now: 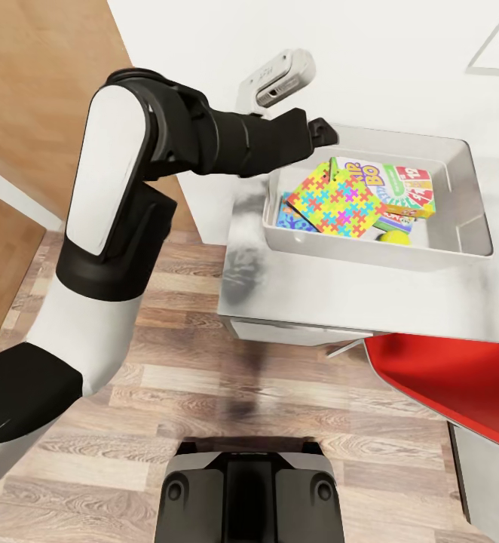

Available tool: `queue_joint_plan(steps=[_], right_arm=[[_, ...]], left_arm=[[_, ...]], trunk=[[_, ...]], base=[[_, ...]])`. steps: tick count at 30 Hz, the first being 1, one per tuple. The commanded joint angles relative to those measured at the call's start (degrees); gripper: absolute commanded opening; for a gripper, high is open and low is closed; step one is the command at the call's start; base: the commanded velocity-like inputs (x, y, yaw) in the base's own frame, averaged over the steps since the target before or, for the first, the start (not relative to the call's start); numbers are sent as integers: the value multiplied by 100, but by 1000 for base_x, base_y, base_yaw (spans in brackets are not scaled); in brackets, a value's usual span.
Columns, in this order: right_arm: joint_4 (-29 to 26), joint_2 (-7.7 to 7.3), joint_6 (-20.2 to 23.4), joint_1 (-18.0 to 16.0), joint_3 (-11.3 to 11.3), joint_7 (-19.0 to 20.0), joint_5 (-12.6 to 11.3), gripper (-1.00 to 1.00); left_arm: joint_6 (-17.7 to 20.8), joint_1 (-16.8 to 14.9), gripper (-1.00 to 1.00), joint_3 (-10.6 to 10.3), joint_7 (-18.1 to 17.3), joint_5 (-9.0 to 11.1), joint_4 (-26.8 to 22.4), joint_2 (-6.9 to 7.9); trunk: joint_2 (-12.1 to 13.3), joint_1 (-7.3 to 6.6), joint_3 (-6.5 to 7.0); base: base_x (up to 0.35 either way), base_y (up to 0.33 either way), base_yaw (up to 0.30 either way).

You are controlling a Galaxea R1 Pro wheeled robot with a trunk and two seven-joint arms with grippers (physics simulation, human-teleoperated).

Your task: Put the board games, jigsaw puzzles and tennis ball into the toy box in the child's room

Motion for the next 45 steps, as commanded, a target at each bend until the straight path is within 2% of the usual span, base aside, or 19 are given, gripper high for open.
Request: queue_joint_plan(steps=[1,4,6,7,9,12,15,18,20,23,25,29,31,32,34,37,39,40,45], right_arm=[[-10,-89,20,73,-141,99,-72,100],[-16,-187,20,169,-286,258,-78,100],[-24,-387,20,400,-576,607,-98,100],[-24,-387,20,400,-576,607,-98,100],[-29,-556,20,648,-849,1002,-126,100],[-31,-620,20,760,-973,1197,-137,100],[-34,-756,20,999,-1274,1641,-142,100],[-33,-795,20,1051,-1342,1735,-132,100],[-23,-882,20,1135,-1440,1870,-110,100],[-12,-932,20,1181,-1474,1918,-94,100],[7,-1049,20,1304,-1526,1989,-39,100],[19,-1173,20,1458,-1564,2037,31,100],[27,-1311,20,1592,-1599,2072,85,100],[27,-1311,20,1592,-1599,2072,85,100],[32,-1433,20,1683,-1636,2098,122,100],[34,-1479,20,1716,-1649,2107,135,100],[37,-1546,20,1764,-1668,2121,153,100],[37,-1546,20,1764,-1668,2121,153,100],[38,-1628,20,1814,-1696,2138,164,100]], left_arm=[[-10,5,100,-38,60,148,-19,-36],[-57,13,100,-97,62,255,-33,-64],[-263,7,100,-235,69,475,-51,-105],[-263,7,100,-235,69,475,-51,-105],[-577,-22,100,-351,82,672,-63,-129],[-736,-49,100,-394,88,759,-68,-137],[-1088,-137,100,-484,96,1032,-76,-139],[-1167,-157,100,-512,96,1143,-80,-139],[-1304,-178,100,-603,96,1387,-85,-139],[-1377,-184,100,-664,94,1503,-87,-139],[-1538,-191,100,-804,65,1696,-91,-139],[-1705,-198,100,-963,-19,1826,-95,-139],[-1851,-200,100,-1125,-223,1909,-98,-139],[-1851,-200,100,-1125,-223,1909,-98,-139],[-1962,-195,100,-1250,-520,1964,-99,-139],[-2002,-192,100,-1296,-683,1984,-100,-139],[-2060,-189,100,-1364,-1018,2015,-101,-139],[-2060,-189,100,-1364,-1018,2015,-101,-139],[-2122,-153,100,-1527,-1544,2055,-102,-139]], trunk=[[-9,4,-7],[-9,4,-7],[-9,4,-7],[-9,4,-7],[-9,4,-7],[-9,4,-7],[-9,4,-3],[-9,4,4],[-9,4,12],[-9,4,27],[-9,4,38],[-9,4,65],[-9,4,79],[-9,4,87],[-9,4,102],[-9,4,125],[-9,4,141],[-9,4,149],[-9,4,189]], base=[[0,0,0],[0,0,0],[0,0,0],[0,0,0],[0,0,0],[0,0,0],[0,0,-31],[0,0,-68],[0,0,-99],[0,0,-113],[0,0,-128],[0,0,-137],[0,0,-145],[0,0,-146],[0,0,-149],[0,0,-151],[0,0,-153],[0,0,-153],[0,0,-155]])
